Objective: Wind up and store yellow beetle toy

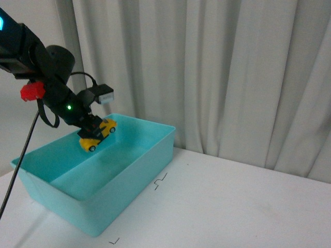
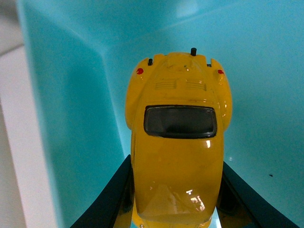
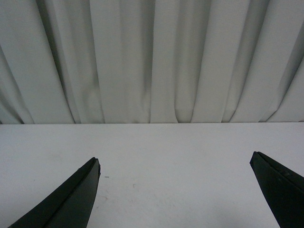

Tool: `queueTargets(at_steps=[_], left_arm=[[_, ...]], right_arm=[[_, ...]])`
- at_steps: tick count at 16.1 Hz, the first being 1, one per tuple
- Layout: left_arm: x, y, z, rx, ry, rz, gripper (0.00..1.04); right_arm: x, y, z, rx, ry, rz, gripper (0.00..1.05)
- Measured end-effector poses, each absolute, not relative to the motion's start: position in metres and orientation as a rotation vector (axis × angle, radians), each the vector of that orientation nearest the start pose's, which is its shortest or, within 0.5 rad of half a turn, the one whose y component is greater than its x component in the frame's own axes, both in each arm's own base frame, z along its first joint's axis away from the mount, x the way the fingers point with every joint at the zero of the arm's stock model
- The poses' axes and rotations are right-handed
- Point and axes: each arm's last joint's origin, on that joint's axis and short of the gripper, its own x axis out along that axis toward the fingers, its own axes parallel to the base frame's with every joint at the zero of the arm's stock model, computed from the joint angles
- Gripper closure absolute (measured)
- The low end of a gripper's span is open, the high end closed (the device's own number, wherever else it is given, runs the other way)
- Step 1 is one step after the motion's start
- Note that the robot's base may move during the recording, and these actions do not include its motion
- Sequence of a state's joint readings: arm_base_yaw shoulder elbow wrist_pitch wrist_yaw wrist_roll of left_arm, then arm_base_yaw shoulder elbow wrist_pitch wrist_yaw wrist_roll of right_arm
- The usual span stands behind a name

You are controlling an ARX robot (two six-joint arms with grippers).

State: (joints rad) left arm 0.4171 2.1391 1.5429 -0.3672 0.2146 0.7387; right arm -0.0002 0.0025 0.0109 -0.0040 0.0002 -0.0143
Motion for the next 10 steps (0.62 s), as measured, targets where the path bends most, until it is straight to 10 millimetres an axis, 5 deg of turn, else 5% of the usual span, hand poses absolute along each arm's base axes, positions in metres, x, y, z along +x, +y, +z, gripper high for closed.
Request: queueTargets(at_steps=[6,10], left_arm=[[0.423,0.176,0.106,0.323,1.022,-0.106,0.64],[0.422,0.177,0.098,0.304,1.051,-0.090,0.64]], right_arm=[[0.097,0.000,0.167,-0.015,-0.004,0.000,0.07],[0.097,0.000,0.167,-0.014,-0.004,0.000,0.07]])
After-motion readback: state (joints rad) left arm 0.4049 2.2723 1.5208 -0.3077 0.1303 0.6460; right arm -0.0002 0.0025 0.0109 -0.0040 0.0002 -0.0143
